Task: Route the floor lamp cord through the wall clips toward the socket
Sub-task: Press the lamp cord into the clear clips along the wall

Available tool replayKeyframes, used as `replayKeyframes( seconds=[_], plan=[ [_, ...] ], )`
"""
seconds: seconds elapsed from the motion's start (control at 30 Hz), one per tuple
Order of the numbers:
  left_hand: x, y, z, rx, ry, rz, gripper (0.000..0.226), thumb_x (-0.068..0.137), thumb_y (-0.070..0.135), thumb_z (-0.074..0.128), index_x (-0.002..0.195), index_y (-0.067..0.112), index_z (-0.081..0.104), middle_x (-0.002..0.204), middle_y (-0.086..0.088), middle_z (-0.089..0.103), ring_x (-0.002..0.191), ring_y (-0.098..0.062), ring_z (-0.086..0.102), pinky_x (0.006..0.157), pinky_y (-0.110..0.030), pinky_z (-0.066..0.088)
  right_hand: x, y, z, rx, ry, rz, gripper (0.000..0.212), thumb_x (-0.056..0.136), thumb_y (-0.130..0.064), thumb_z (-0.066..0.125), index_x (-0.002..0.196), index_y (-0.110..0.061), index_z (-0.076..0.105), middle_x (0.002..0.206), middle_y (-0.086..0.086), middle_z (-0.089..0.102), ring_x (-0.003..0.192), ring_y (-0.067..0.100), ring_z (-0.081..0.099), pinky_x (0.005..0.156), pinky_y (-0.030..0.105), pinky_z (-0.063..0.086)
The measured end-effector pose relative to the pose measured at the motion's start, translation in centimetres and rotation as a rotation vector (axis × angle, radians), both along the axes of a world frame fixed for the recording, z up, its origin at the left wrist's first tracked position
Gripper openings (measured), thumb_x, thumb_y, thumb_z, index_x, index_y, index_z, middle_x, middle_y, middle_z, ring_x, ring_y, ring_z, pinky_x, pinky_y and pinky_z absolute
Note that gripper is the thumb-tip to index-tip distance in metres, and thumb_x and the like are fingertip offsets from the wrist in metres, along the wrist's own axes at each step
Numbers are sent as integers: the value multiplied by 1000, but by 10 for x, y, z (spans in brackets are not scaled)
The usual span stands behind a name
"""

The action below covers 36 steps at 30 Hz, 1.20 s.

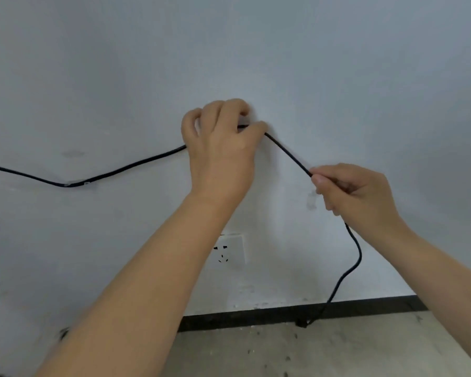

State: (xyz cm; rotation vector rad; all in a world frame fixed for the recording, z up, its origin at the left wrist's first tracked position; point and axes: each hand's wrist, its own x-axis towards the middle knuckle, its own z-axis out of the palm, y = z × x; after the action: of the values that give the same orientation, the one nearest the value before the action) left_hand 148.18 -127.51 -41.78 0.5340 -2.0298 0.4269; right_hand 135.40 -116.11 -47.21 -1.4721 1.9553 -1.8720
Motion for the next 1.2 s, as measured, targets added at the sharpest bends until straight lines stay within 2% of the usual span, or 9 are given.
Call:
replayKeyframes(
  seconds=[0.13, 0.23, 0.37, 0.43, 0.5, 0.6, 0.8, 1.0, 1.2],
  plan=[
    [-7, 19, -40, 156, 25, -31, 26, 69, 2, 70, 91, 15, 72, 122, -27, 59, 113, -43, 54, 92, -63, 38, 10, -4, -33, 51, -369, 172, 42, 85, -4, 51, 52, -26, 66, 43, -6, 62, 33, 3, 44, 39, 13, 40],
    [-13, 23, -62, 177, 57, -128, 15, 69, 1, 72, 81, 9, 73, 121, -33, 57, 111, -50, 52, 89, -61, 42, 12, -11, -50, 141, -395, 224, 37, 88, -8, 49, 54, -12, 62, 45, -8, 64, 34, 3, 44, 41, 12, 40],
    [-12, 25, -91, 503, 148, -327, 15, 77, -7, 63, 84, 4, 70, 91, -18, 67, 77, -24, 62, 72, -16, 47, 11, -11, -81, 279, -405, 251, 31, 89, -11, 49, 64, -19, 66, 38, -10, 58, 35, 3, 44, 43, 11, 40],
    [-17, 26, -99, 755, 165, -373, 29, 84, -3, 59, 78, 25, 54, 76, 0, 59, 63, -10, 54, 59, 1, 38, 6, -7, -95, 343, -401, 228, 30, 89, -16, 49, 66, -24, 66, 36, -10, 54, 34, 3, 42, 43, 11, 39],
    [-21, 26, -97, 869, 188, -381, 45, 85, 1, 59, 70, 35, 33, 66, 11, 49, 59, -15, 57, 53, -4, 40, 2, -5, -91, 418, -375, 237, 28, 89, -20, 50, 67, -25, 66, 34, -10, 52, 33, 3, 41, 43, 11, 38],
    [-30, 33, -97, 896, 151, -398, 40, 86, 3, 59, 76, 33, 34, 67, 14, 47, 66, -26, 62, 56, -14, 43, -18, 2, -71, 576, -305, 278, 26, 88, -24, 51, 68, -21, 68, 33, -8, 53, 32, 5, 42, 45, 15, 39],
    [-44, 38, -95, 921, 176, -378, 42, 84, 8, 62, 70, 39, 38, 63, 17, 51, 58, -4, 55, 54, -3, 42, -39, 13, -57, 632, -228, 207, 25, 84, -31, 55, 68, -18, 70, 29, -7, 49, 27, 6, 35, 54, 27, 36],
    [-55, 35, -92, 864, 190, -339, 42, 82, 4, 62, 66, 38, 42, 61, 13, 54, 61, -10, 58, 67, -23, 51, -33, 4, -64, 558, -159, 101, 26, 87, -31, 50, 74, -15, 68, 45, -2, 49, 22, 3, 37, 30, 10, 32],
    [-52, 35, -91, 848, 203, -362, 40, 81, 7, 63, 66, 39, 45, 61, 13, 56, 62, -13, 61, 67, -27, 55, -29, 6, -66, 518, -87, 88, 30, 87, -28, 50, 75, -9, 69, 43, 0, 44, 30, 2, 40, 33, 8, 30]
  ],
)
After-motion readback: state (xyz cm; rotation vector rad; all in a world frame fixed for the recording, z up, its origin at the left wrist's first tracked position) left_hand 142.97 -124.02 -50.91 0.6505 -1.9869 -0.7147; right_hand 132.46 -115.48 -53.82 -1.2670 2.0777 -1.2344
